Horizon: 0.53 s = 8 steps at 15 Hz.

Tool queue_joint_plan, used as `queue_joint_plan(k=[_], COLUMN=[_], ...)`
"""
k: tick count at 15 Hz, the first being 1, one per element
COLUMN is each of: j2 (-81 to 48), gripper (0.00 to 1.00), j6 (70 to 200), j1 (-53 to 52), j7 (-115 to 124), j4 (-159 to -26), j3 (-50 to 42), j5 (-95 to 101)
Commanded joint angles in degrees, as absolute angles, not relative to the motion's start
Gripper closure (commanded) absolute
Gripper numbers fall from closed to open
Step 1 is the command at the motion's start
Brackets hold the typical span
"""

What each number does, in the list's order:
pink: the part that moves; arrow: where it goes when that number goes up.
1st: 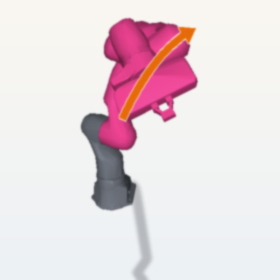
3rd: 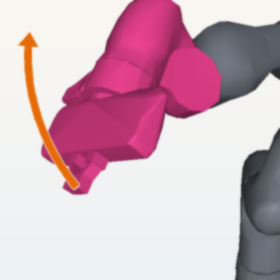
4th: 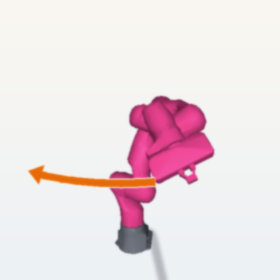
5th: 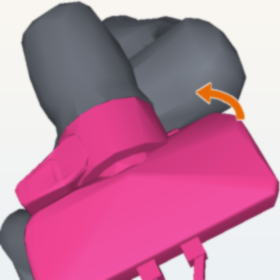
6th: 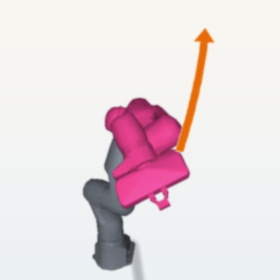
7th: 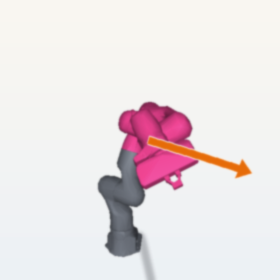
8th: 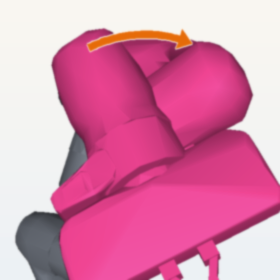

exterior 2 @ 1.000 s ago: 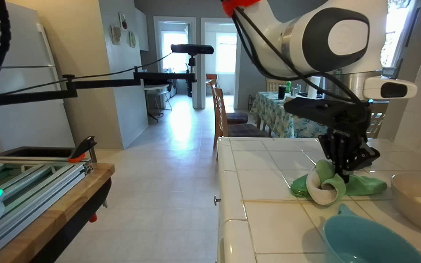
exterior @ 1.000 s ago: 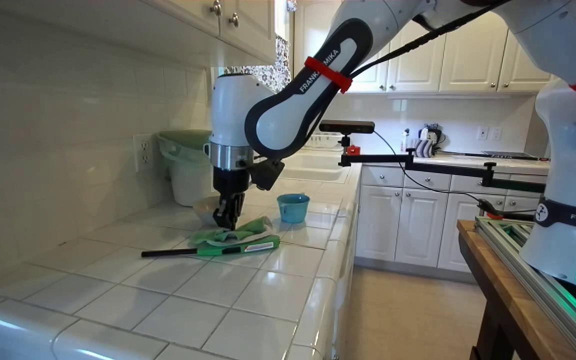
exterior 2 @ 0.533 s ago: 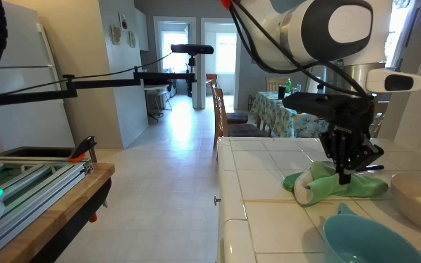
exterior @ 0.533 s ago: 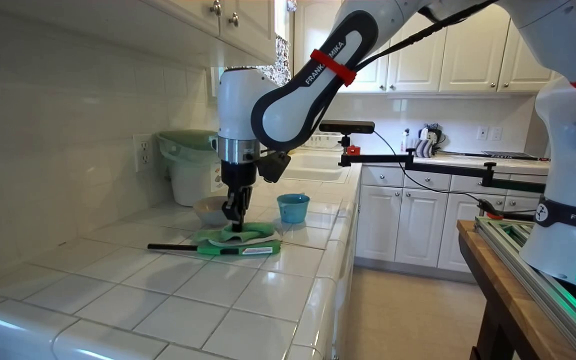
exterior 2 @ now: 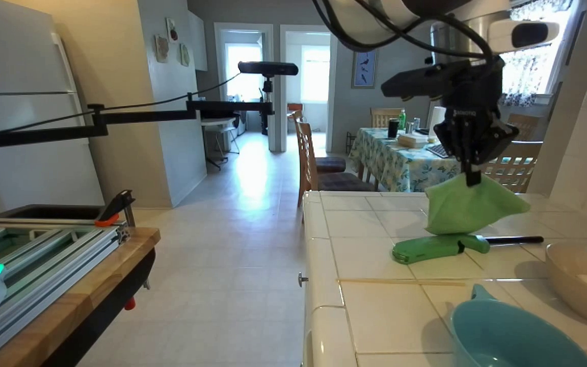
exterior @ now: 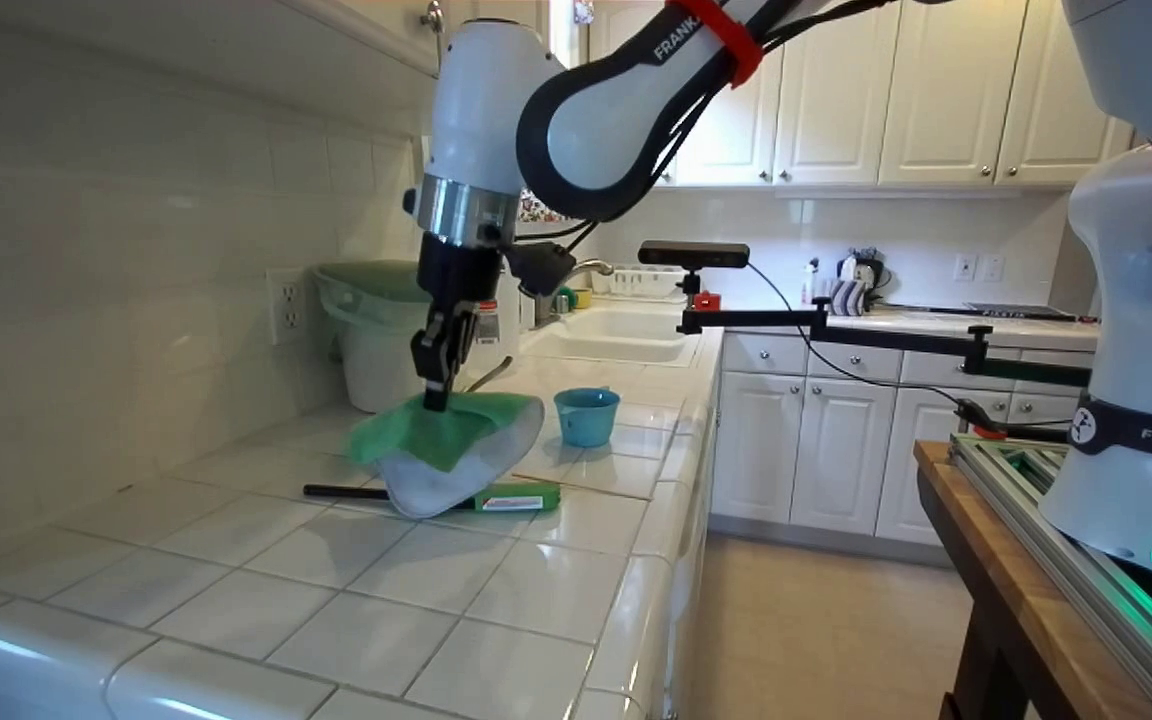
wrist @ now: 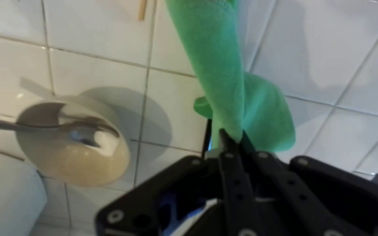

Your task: Use the towel to wipe the green object

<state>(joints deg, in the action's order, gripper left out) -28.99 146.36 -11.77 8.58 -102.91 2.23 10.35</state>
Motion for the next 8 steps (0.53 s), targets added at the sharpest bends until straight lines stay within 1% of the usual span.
queue_joint_plan(k=[1, 8], j2=[-25.9, -30.62], gripper=[0.99, 0.99], j6=[147.78, 150.29], j1=[-10.71, -8.83], j7=[4.96, -2.48], j4=[-106.43, -107.79], j3=[5.43, 11.61], j5=[7.41, -0.01])
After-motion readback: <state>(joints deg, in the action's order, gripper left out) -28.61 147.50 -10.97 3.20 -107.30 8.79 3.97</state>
